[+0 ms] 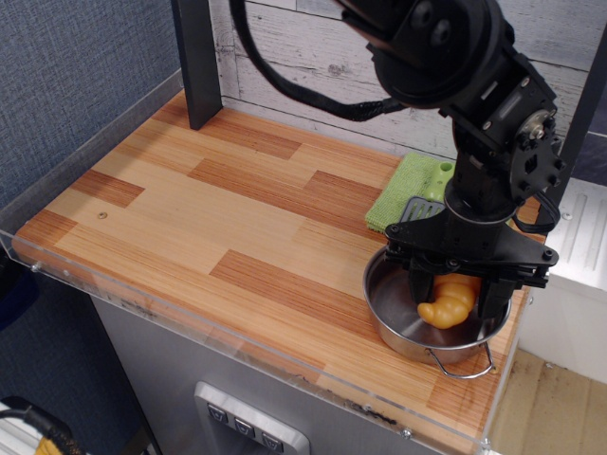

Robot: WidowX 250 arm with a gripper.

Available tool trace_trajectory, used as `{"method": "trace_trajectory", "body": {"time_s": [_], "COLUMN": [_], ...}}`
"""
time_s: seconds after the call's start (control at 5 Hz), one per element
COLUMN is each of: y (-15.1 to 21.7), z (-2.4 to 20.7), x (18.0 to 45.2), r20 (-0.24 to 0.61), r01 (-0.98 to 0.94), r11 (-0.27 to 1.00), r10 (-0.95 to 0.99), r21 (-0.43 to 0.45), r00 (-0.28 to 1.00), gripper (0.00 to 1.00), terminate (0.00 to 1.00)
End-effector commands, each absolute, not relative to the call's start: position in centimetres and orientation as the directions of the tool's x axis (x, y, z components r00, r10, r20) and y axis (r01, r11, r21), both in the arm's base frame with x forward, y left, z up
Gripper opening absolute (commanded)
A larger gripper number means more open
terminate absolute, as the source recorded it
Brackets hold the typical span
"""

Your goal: Move the potato left side to right on th container

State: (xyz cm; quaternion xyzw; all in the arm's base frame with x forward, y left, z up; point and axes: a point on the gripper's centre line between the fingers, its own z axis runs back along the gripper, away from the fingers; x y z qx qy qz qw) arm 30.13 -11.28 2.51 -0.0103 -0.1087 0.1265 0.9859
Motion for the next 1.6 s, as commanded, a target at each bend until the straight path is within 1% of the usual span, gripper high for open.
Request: {"method": "trace_trajectory", "body": {"time_s": [0.0, 0.4, 0.6, 1.0, 1.2, 1.4], "y": [-11.1, -10.6, -10.2, -10.0, -10.0, -9.6], "z": [3.4, 3.6, 4.2, 4.6, 5.3, 7.4], "x": [28.8, 27.9, 27.8, 27.8, 27.9, 28.1], "r20": [0.231, 0.205, 0.190, 0.203, 0.215, 0.224], "r01": [-0.267, -0.339, -0.387, -0.384, -0.369, -0.359], "r11": [0.959, 0.932, 0.915, 0.916, 0.920, 0.928], "r10": [0.282, 0.359, 0.403, 0.401, 0.390, 0.373], "r21": [-0.096, -0.126, -0.113, -0.117, -0.133, -0.102], "r00": [0.931, 0.910, 0.895, 0.894, 0.895, 0.900], "gripper": [0.00, 0.00, 1.00, 1.00, 1.00, 1.00], "terminate": [0.00, 0.00, 0.00, 0.00, 0.00, 0.00]}}
